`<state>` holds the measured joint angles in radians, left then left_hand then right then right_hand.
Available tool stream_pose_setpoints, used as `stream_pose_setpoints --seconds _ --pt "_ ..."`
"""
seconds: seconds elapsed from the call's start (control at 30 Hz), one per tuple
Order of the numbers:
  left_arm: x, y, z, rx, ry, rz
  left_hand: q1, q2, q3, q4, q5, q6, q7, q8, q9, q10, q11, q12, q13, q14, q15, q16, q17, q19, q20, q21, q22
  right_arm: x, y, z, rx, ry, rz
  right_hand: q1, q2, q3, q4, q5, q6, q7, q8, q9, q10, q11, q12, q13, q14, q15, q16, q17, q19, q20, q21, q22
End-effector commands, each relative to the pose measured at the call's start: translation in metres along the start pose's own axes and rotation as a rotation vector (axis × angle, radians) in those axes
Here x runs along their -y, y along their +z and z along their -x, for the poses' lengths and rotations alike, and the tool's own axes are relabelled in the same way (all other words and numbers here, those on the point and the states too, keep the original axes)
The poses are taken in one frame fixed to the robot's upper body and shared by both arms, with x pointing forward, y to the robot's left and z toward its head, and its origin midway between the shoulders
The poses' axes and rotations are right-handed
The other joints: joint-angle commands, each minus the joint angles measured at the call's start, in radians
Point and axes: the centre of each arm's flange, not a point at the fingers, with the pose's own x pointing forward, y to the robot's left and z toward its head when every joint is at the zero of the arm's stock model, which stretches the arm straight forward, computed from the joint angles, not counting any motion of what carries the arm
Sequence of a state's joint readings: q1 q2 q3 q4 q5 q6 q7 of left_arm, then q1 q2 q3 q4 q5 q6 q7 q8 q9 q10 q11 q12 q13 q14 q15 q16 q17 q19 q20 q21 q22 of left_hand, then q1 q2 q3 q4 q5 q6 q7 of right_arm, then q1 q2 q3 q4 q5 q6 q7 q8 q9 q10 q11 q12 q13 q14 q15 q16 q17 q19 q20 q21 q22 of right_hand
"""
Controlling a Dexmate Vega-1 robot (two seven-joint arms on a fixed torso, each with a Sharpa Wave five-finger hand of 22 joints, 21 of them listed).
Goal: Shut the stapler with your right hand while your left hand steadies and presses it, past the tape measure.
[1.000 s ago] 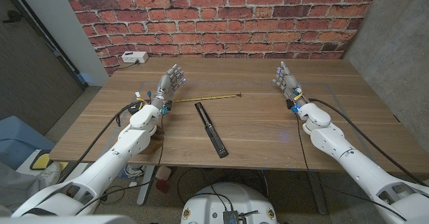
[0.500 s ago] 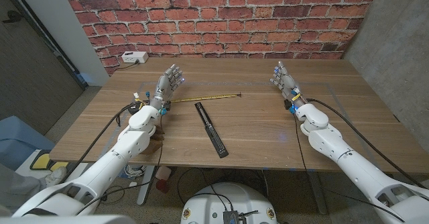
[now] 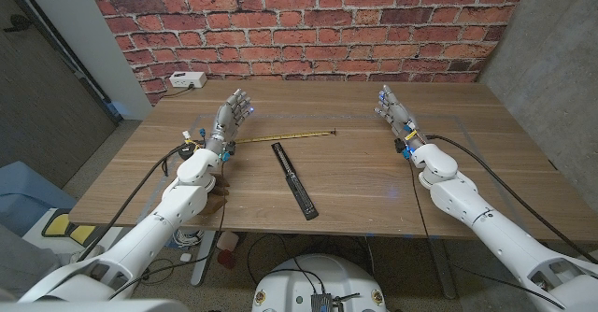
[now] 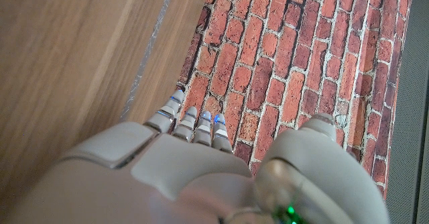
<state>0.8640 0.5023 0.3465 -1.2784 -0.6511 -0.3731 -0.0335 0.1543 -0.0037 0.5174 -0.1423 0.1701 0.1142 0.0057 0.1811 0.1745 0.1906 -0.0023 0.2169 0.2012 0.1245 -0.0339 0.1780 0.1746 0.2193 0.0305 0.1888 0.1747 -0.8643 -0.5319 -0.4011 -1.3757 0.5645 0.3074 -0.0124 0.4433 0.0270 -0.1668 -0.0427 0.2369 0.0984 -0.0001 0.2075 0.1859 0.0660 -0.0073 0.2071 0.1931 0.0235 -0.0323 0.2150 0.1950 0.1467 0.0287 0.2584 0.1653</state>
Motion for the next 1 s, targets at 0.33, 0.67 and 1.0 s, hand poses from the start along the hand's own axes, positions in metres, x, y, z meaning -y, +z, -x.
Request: stream_pose_setpoints --seconds 0.33,0.67,1.0 --pt "-0.002 0.017 0.005 -0.024 0.047 -0.015 0.008 0.001 0.004 -0.002 0.006 -0.012 0.004 0.001 0.005 -0.031 0.009 -0.010 0.002 -0.024 0.012 -0.002 0.003 -0.018 0.003 -0.002 0.001 -0.016 0.019 -0.003 -0.017 0.124 0.236 0.044 0.012 0.012 -0.019 0.010 -0.004 -0.005 -0.002 0.003 0.002 -0.007 -0.003 0.001 -0.023 -0.025 -0.013 0.001 0.002 -0.004 -0.020 0.003" --pt "0.006 0.035 0.007 -0.027 0.023 -0.067 0.004 0.010 0.005 0.004 0.006 -0.011 0.007 0.003 0.005 -0.026 0.014 -0.007 0.003 -0.022 0.015 0.002 0.004 -0.019 0.002 -0.001 0.001 -0.020 0.024 0.003 -0.020 0.131 0.377 0.093 0.019 0.029 -0.045 0.013 0.012 -0.016 0.003 0.003 0.022 -0.020 0.000 0.001 -0.007 -0.038 -0.007 -0.001 0.025 -0.021 -0.026 0.003" --pt "0.004 0.032 0.009 0.036 0.056 -0.058 0.002 0.012 0.003 0.005 0.005 0.025 0.001 0.015 0.005 0.016 -0.001 0.011 0.003 0.009 -0.002 0.014 0.004 -0.003 -0.001 0.007 0.001 -0.022 0.023 0.010 0.014 0.074 0.441 0.138 0.016 0.042 -0.070 0.015 0.040 -0.030 0.008 0.003 0.049 -0.021 0.005 0.001 0.014 -0.050 -0.002 -0.002 0.063 -0.012 -0.030 0.004"
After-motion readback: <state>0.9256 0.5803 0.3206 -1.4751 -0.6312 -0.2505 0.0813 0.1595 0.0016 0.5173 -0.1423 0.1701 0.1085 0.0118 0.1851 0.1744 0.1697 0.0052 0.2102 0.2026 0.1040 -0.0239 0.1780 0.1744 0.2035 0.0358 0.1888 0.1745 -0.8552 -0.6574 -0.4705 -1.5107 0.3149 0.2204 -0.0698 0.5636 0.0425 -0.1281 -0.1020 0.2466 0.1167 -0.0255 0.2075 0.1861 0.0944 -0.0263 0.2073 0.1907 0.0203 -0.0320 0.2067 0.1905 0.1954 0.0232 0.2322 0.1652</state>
